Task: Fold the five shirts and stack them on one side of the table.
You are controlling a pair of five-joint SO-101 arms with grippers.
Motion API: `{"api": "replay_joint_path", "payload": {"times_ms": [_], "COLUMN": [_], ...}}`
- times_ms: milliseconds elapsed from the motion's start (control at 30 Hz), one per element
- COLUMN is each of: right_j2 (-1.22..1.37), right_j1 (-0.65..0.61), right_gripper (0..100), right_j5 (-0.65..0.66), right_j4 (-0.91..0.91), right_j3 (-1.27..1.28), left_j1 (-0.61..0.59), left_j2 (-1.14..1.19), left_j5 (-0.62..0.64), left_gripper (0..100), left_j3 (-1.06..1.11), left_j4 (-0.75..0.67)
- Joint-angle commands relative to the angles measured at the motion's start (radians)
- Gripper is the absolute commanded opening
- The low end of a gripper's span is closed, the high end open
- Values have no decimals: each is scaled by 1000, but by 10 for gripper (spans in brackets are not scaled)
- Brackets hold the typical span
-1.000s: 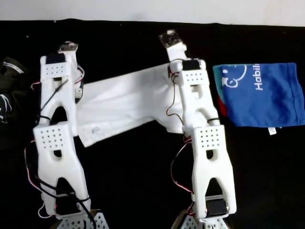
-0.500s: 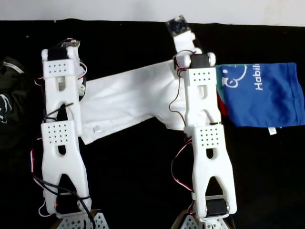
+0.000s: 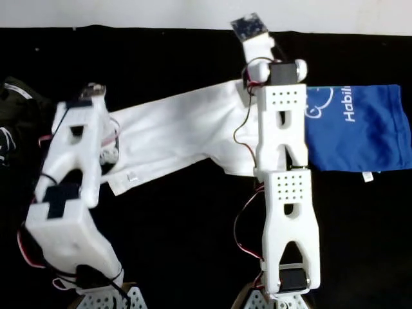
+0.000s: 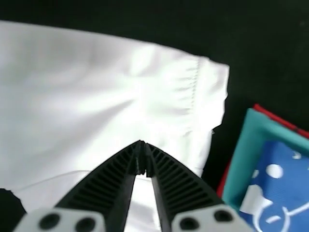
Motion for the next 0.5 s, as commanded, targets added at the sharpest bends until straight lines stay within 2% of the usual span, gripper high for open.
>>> {"api": "replay_joint_path", "payload": {"times_ms": [0, 167, 267, 467], "right_j2": [-119, -165, -179, -294], "right_j1": [12, 12, 10, -25], "right_gripper": [9, 9, 9, 7], "right_j5": [-2, -5, -5, -5], "right_j4": [13, 15, 15, 15], "right_j3": [-114, -105, -13, 231], "left_j1": [30, 54, 79, 133], "left_j2": [-102, -162, -252, -358], "left_j5": [38, 51, 51, 51], "left_gripper": [10, 10, 10, 10], "left_j3": [116, 159, 194, 328], "left_j4": [-80, -5, 38, -58]}}
